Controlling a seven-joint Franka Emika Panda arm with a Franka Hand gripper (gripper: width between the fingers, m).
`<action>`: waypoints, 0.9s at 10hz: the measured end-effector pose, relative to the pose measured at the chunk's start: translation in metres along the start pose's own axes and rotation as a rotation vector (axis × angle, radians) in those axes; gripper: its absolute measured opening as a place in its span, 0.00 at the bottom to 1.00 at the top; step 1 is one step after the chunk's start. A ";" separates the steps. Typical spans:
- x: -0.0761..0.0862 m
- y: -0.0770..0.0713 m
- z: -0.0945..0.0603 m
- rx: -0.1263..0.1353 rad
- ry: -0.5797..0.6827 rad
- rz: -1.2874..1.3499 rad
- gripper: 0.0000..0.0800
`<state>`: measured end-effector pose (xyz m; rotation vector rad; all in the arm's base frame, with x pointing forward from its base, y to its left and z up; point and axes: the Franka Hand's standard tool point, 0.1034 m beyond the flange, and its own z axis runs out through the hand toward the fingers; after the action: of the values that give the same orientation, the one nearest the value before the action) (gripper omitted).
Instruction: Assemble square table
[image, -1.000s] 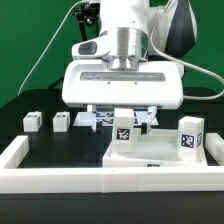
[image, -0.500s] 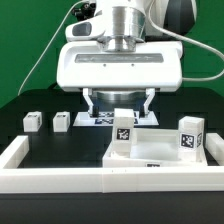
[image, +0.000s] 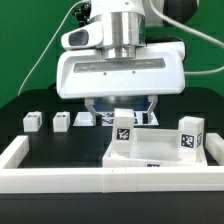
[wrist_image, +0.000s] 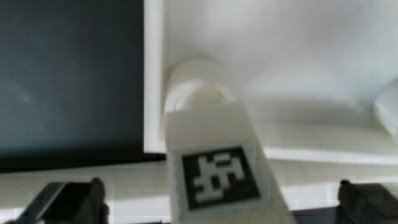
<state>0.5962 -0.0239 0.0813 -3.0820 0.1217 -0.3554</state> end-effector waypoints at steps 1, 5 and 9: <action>0.000 0.000 0.002 0.018 -0.083 0.002 0.81; 0.004 0.000 0.005 0.042 -0.215 0.001 0.81; 0.003 0.000 0.006 0.041 -0.211 0.001 0.36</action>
Offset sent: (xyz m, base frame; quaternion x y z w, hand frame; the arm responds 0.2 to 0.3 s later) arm 0.0034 -0.0055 0.0020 -0.0106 -0.1308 -0.0006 0.9914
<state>0.6005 -0.0240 0.0761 -3.0544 0.1078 -0.0309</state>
